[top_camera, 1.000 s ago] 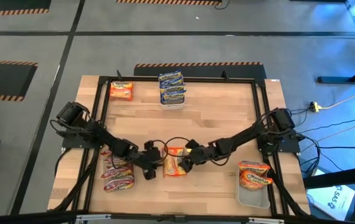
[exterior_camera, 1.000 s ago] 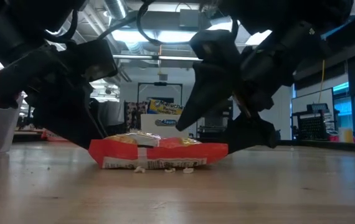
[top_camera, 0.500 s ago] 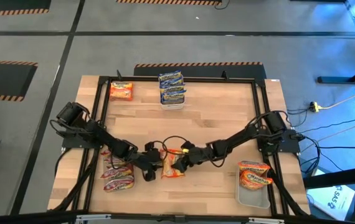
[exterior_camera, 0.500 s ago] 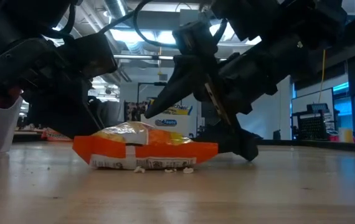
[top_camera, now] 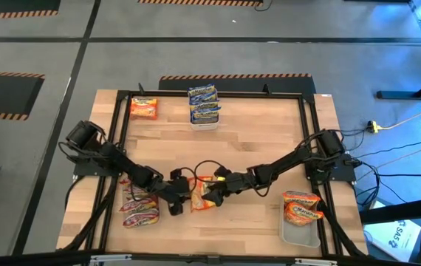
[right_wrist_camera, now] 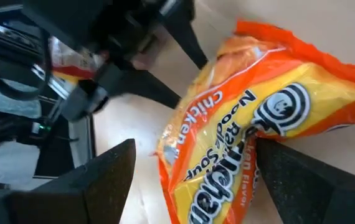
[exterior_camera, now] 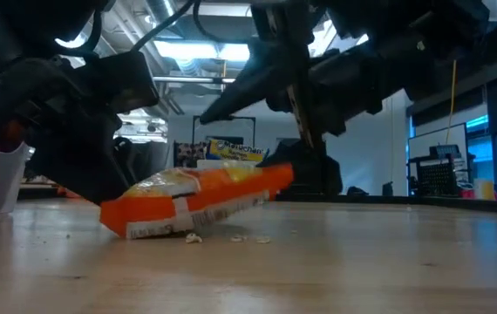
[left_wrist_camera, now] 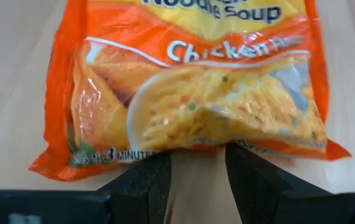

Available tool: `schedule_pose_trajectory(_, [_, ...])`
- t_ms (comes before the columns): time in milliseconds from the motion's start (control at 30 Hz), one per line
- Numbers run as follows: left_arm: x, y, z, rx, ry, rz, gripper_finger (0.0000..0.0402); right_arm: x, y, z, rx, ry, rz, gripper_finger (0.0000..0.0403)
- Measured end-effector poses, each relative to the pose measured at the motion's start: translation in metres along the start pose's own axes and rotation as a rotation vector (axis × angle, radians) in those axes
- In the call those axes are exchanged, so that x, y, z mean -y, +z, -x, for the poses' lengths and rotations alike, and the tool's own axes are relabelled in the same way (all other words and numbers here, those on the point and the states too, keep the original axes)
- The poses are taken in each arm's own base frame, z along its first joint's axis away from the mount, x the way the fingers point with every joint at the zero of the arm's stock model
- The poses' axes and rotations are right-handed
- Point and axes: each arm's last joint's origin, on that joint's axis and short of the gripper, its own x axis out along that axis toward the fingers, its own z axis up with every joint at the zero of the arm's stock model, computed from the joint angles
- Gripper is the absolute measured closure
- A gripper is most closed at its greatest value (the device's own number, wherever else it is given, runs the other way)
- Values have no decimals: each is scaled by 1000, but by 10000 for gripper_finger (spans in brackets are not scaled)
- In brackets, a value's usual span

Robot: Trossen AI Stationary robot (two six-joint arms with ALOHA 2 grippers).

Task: Sort Maruchan noodles
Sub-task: Put the orange noodle pack into the gray bin

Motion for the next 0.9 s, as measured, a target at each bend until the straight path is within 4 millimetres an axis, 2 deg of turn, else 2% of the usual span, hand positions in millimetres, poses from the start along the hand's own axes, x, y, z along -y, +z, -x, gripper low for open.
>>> schedule_pose_trajectory(267, [3,5,16,-25,-56,7,257,1,-5,0,-118,30,2,86])
schedule_pose_trajectory(500, [10,20,39,88,-87,17,257,8,-10,2,-214,-41,-60,86])
schedule_pose_trajectory(633, [10,23,34,149,-44,-14,257,7,-8,2,-185,-45,-83,86])
schedule_pose_trajectory(900, [-2,8,6,49,22,-35,257,15,-9,0,-97,-156,-117,86])
